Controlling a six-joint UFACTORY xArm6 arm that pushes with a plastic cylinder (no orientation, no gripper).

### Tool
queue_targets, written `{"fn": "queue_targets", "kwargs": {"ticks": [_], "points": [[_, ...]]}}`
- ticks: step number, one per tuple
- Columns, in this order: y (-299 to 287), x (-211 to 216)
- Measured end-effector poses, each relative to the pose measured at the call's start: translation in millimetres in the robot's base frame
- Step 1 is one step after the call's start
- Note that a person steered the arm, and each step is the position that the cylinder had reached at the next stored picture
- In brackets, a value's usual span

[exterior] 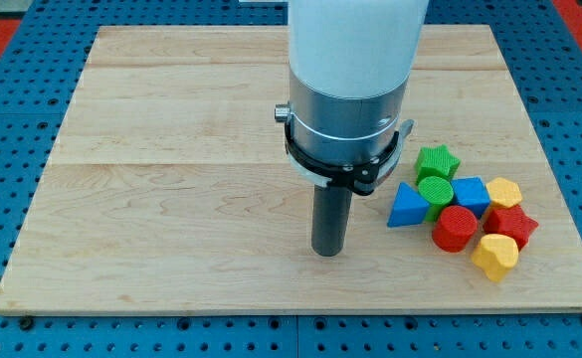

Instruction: Move the yellow heart into the green circle

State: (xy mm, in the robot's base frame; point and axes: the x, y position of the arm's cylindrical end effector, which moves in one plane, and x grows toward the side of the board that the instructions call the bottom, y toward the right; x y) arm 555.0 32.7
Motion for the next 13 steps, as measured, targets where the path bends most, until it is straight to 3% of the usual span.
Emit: {"fn": "queue_targets", "kwargs": {"ticks": [5, 7, 10, 11, 13], "points": [[12, -7], [5, 64], [29, 64], [44, 63], [163, 54]]}}
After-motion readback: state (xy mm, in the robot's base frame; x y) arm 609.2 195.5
